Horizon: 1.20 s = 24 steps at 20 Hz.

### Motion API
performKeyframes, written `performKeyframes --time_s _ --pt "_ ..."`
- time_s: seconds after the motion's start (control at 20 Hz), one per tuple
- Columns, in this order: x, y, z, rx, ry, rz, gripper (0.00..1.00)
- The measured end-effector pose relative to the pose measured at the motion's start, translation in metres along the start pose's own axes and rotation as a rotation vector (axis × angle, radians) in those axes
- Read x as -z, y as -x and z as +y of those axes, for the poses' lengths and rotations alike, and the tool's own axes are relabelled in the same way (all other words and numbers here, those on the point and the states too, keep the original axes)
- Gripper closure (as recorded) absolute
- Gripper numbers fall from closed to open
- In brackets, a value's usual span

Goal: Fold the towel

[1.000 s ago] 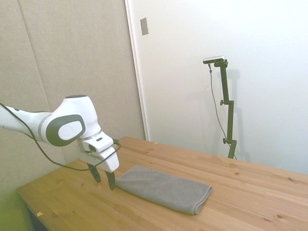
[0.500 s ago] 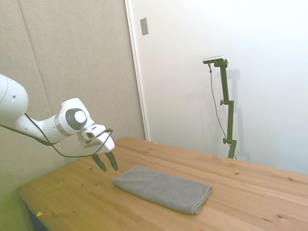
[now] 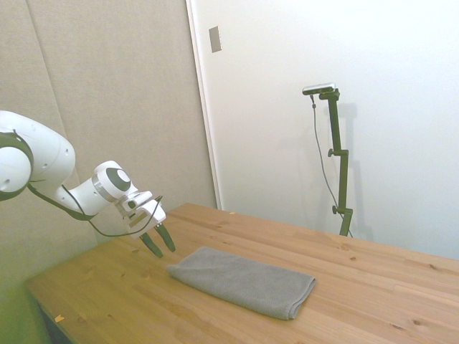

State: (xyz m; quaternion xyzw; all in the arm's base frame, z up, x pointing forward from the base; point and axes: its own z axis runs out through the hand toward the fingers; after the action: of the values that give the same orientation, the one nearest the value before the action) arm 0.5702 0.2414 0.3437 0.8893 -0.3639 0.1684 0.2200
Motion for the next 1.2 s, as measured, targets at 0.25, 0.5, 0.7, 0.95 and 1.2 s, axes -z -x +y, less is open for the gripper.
performKeyframes --time_s 0.25,0.5,0.7,0.95,1.2 --pt "-0.009 -0.015 -0.004 -0.020 0.061 0.025 0.00" --pt "-0.047 -0.043 0.017 -0.032 0.223 0.095 0.00" --pt "-0.054 -0.052 0.019 -0.042 0.232 0.100 0.00" --pt "-0.055 -0.054 0.020 -0.046 0.231 0.099 1.00" --pt "-0.056 -0.059 0.020 -0.059 0.207 0.097 1.00"
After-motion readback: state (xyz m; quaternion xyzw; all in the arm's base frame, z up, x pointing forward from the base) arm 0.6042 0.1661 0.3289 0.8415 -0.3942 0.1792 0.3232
